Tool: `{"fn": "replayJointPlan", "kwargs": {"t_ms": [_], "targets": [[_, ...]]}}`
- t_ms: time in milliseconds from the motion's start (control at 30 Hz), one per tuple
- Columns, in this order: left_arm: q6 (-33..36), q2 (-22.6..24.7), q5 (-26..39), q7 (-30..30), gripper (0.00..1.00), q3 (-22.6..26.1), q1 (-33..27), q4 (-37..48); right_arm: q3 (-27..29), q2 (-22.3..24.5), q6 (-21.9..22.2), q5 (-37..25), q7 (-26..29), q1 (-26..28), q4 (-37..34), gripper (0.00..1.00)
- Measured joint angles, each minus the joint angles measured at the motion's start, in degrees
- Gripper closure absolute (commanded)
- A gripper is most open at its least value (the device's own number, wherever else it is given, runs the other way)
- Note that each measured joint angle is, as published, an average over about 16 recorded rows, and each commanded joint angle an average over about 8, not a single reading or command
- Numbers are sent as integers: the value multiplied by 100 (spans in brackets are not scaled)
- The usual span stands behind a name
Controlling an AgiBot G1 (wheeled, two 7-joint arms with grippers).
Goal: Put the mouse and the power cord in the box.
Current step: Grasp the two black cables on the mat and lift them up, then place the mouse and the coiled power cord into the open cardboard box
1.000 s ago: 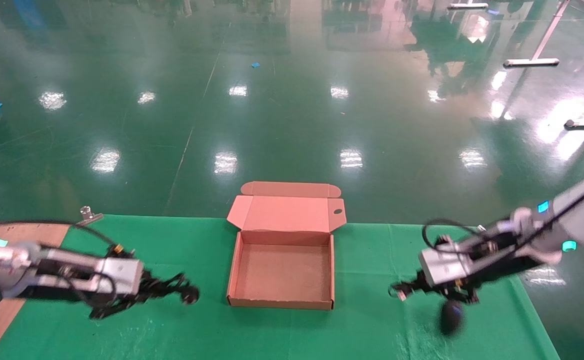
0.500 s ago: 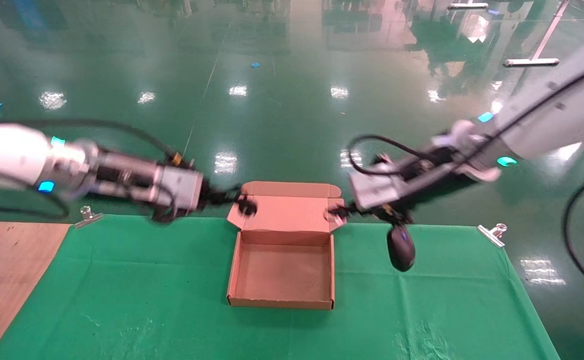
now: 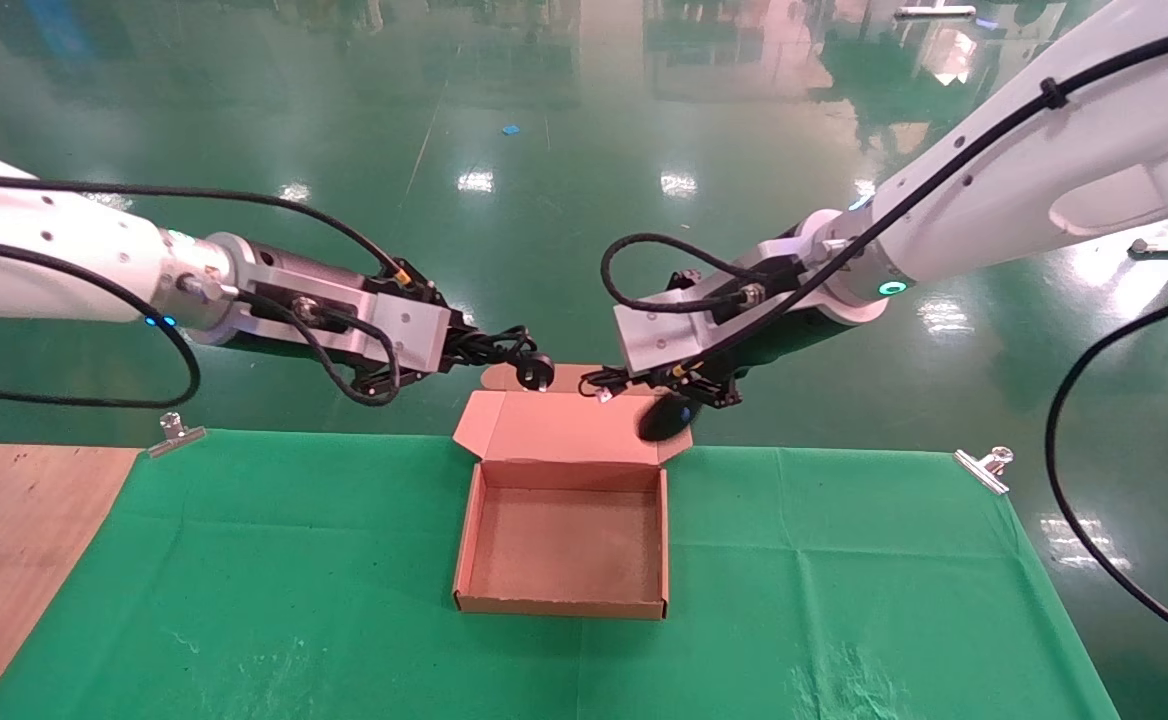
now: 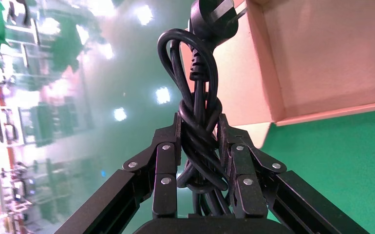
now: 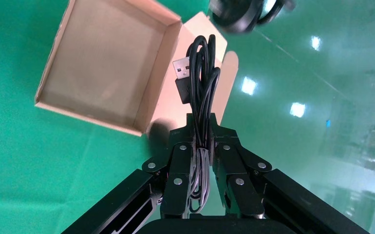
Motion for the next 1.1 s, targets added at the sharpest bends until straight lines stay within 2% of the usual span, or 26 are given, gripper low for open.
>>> {"fn": "replayJointPlan", "kwargs": {"t_ms": [200,567,800,1100], "targets": [[-869,74,-654,1112,100,-471,662,16,-109,-3,-11,227,-157,63,-143,100],[-2551,399,-1913,3141,100,-1390,2639,-640,-217,205,-330,489,-128,4,11,100],[-2979,789,-2152,3873,100,-1496,3339,-550,-223,392,-478,544,6,-176,274,100],[-3184,1127,-2470,4498,100,-1236,3524,148,-204,637,-534,579,161,-383,611,100]]}}
